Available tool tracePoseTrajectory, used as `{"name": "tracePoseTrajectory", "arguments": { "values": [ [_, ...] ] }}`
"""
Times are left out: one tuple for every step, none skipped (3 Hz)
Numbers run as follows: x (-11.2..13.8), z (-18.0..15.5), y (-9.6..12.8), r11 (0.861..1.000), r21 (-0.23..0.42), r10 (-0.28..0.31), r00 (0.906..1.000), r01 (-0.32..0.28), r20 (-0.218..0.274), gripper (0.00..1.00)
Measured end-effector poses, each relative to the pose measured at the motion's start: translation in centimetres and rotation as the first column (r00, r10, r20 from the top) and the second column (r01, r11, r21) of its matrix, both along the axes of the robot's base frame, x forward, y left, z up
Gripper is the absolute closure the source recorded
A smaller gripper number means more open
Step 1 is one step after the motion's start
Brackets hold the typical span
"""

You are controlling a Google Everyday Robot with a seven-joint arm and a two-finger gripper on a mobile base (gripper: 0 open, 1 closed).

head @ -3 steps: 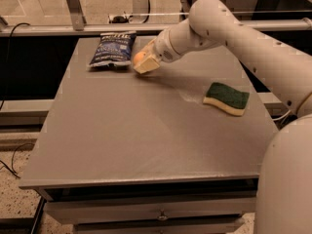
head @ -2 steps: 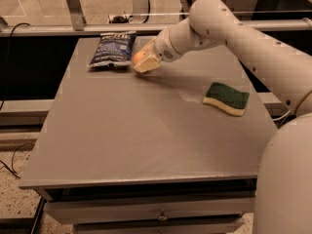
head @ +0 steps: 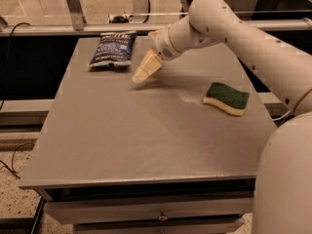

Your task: Move orange near blue chip bag

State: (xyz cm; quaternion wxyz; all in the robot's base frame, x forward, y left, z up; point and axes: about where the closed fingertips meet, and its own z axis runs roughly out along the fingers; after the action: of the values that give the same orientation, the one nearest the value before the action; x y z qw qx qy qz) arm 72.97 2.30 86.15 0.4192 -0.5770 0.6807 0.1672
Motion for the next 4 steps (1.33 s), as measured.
{"name": "tracePoseTrajectory", "arguments": {
  "values": [
    [-0.2,0.1,0.1,1.0,0.009,0.012,0.9999,-0.012,-0.009,0.0],
    [-0.6,-0.1,-0.1,1.0,0.016,0.019,0.9995,-0.018,-0.025,0.0],
    [-0.9,0.2,-1.3,0.999,0.043,0.017,0.9992,-0.016,-0.037,0.0],
    [-1.8,2.4,-3.9,0.992,0.125,0.039,0.9986,-0.035,-0.035,0.0]
  ]
}}
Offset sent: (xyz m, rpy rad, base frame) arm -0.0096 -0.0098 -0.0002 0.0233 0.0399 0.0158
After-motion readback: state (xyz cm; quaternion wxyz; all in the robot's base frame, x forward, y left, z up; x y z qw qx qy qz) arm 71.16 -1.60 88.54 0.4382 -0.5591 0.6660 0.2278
